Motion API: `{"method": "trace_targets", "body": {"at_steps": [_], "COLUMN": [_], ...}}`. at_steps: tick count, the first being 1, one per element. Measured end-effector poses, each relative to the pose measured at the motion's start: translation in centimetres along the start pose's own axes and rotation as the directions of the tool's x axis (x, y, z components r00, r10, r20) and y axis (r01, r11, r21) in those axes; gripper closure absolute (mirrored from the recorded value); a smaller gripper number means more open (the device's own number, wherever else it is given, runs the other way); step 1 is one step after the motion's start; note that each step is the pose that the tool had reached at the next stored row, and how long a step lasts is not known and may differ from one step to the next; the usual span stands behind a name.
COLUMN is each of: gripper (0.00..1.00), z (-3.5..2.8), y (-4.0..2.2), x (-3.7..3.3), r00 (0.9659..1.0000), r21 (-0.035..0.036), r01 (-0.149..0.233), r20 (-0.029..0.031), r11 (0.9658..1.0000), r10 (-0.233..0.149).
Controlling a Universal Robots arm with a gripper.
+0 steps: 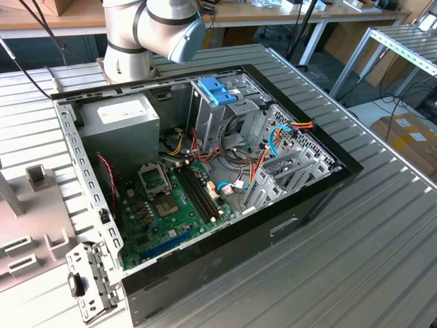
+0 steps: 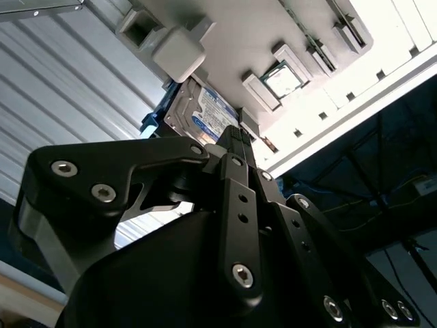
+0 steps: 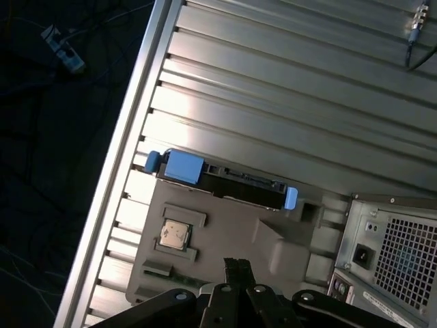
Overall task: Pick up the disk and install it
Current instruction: 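Pick up the disk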
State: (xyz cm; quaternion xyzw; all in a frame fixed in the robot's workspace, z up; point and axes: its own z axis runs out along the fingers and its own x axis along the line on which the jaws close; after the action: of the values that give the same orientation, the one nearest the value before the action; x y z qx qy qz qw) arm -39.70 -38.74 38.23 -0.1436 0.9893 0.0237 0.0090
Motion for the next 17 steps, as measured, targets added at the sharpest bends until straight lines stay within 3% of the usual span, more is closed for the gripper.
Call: {"method": "trace_targets", "body": {"at_steps": [8, 17], "gripper": [0.89, 0.89], "z": [0.00, 0.00], "y": [0.00, 0.00], "x": [0.00, 0.00], "r00": [0.9982, 0.9935], "r21": [-0.0015, -0.0030], "r01": [0.060, 0.114], "r20": [-0.0027, -0.0050], "r11": [0.9982, 0.9935], "r10": [-0.060, -0.114]}}
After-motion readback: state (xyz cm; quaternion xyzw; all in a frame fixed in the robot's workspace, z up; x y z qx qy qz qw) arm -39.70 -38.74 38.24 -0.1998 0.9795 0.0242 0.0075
